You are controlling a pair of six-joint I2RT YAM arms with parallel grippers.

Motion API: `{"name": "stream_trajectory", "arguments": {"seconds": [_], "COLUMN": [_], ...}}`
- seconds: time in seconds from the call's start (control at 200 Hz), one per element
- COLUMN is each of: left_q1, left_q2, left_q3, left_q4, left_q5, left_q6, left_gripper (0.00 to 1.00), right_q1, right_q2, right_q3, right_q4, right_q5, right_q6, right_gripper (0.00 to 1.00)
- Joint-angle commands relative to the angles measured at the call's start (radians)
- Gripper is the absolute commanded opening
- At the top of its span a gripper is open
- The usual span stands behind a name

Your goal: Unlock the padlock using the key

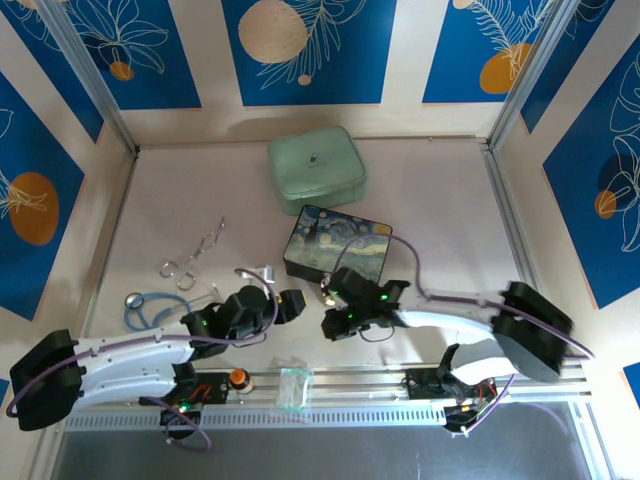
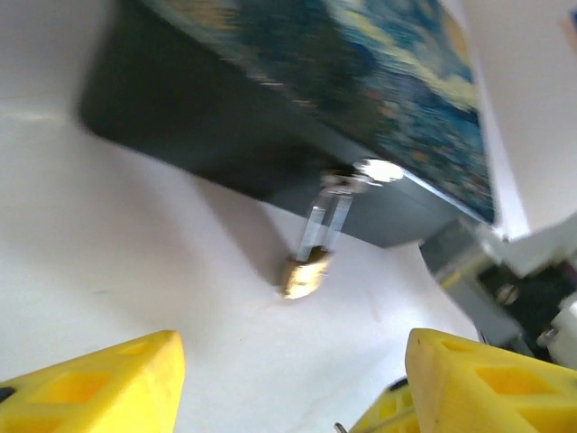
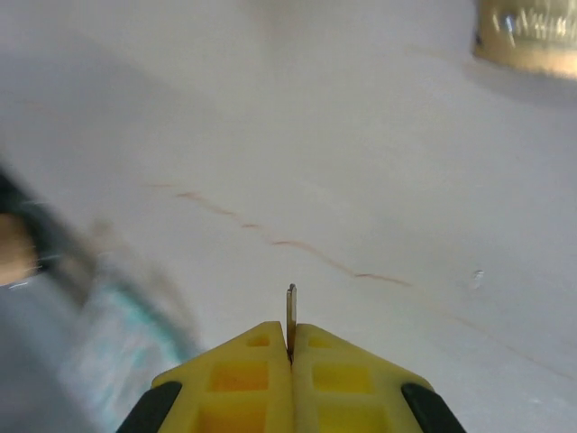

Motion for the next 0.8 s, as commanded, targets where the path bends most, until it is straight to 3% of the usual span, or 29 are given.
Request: {"name": "stream_trajectory", "arguments": {"seconds": [0.0, 0.065, 0.28, 0.37, 0.64, 0.795], "left_q1": [0.007, 0.007, 0.005, 0.004, 0.004, 0.004], "left_q2": [0.013, 0.018, 0.081, 0.085, 0.062, 0.066], "left_q3": [0.058, 0.058, 0.073, 0.072, 0.004, -0.005], "left_q4": [0.144, 0.211, 0.396, 0.394, 0.472, 0.497], "left_q5": [0.160, 0.212, 0.399, 0.398, 0.348, 0.361], "left_q6": [0.138, 0.166, 0.193, 0.194, 0.125, 0.102], "left_gripper": [0.60, 0.55, 0.54, 0.53, 0.33, 0.26], "right_q1": [-0.047, -0.088, -0.163, -0.187, -0.246, -0.276], "right_q2": [-0.160, -0.231, -0.281, -0.286, -0.299, -0.303], "right_q3": [-0.050, -0.069, -0.061, -0.076, -0.132, -0.148], "right_q4": [0.136, 0.164, 0.210, 0.269, 0.429, 0.495], "right_q5": [-0.217, -0.280, -0.437, -0.483, -0.548, -0.571], "right_q6": [-0.092, -0.093, -0.089, -0.063, 0.030, 0.068], "right_gripper": [0.00, 0.00, 0.00, 0.00, 0.00, 0.00]}}
